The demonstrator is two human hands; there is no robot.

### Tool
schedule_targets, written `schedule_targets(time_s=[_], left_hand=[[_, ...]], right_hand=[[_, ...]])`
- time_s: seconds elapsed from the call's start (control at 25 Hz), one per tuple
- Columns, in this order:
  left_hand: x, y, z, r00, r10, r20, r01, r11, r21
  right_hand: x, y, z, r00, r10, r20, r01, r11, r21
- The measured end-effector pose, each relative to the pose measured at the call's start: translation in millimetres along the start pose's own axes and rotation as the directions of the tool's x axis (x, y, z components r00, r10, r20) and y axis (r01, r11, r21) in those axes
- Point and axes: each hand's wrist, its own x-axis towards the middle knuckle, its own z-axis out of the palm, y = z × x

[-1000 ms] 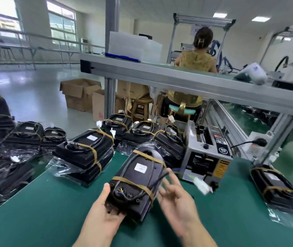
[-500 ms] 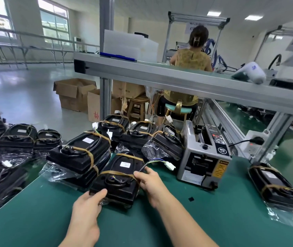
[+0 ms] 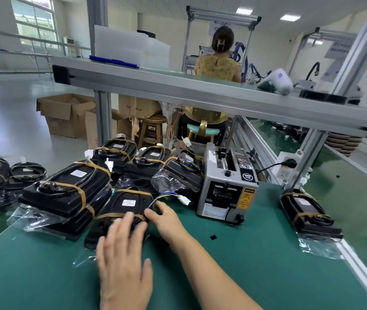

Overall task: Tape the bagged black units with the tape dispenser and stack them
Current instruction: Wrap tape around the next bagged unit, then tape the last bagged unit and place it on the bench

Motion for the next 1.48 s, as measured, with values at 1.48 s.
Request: schedule_targets(time_s=[1.48], left_hand=[[10.6, 4.2, 75.8, 0.862, 0.375, 0.340, -0.332, 0.926, -0.179]], right_hand=[[-183.4, 80.6, -279.4, 0.808, 0.036, -0.588, -0.154, 0.976, -0.152]])
